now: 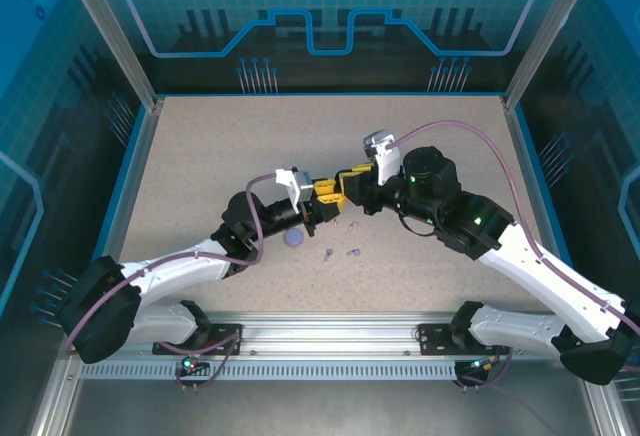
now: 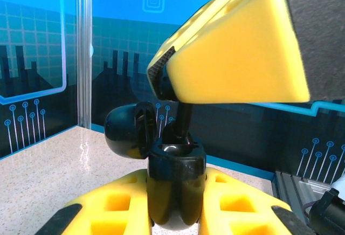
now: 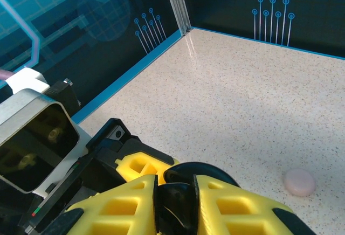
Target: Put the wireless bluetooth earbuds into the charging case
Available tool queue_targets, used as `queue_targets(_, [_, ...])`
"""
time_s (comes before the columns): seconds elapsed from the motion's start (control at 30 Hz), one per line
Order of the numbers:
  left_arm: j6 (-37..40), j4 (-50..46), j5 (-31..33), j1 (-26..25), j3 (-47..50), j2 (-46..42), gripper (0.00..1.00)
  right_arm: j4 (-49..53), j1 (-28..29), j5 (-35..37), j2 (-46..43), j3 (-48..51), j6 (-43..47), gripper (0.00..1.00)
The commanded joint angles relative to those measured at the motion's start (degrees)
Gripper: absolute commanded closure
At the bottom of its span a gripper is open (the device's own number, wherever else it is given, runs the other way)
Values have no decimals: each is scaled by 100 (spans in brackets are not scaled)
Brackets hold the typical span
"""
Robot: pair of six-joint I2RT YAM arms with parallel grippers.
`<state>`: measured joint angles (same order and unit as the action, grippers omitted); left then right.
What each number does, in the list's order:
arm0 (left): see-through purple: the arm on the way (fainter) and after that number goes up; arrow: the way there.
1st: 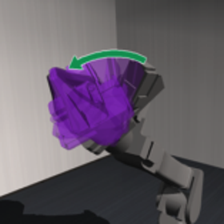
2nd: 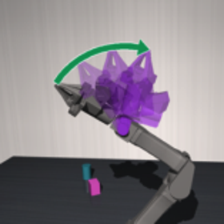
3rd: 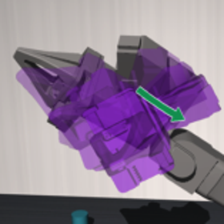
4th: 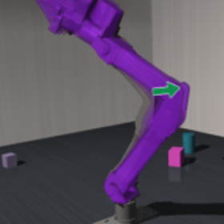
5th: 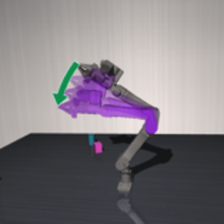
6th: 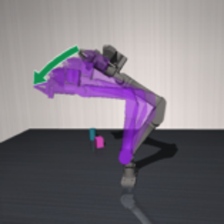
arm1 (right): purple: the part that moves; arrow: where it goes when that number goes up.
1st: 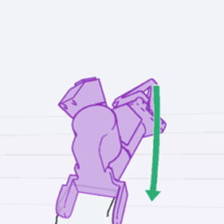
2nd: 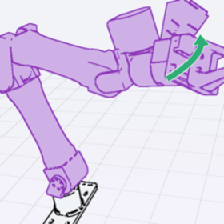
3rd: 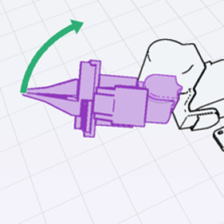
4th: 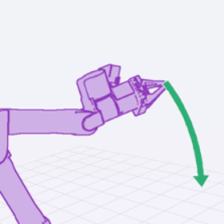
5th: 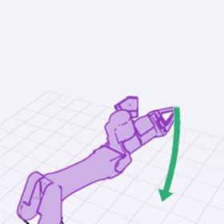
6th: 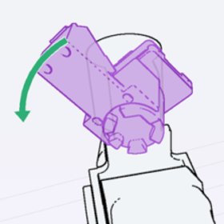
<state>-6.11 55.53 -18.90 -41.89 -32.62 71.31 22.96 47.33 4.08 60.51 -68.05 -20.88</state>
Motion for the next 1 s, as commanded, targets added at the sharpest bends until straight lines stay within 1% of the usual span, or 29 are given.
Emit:
queue_targets(0.0, [-114, 251, -88, -67, -139, -82, 98, -152, 101, 56, 33, -165, 70, 78])
queue_targets(0.6, [-85, 248, -44, -71, -113, -117, 98, 152, 143, -364, 125, -28, -47, 77])
queue_targets(0.97, [-66, 241, -35, -75, -104, -125, 98, 418, 142, -110, 102, -50, -19, 77])
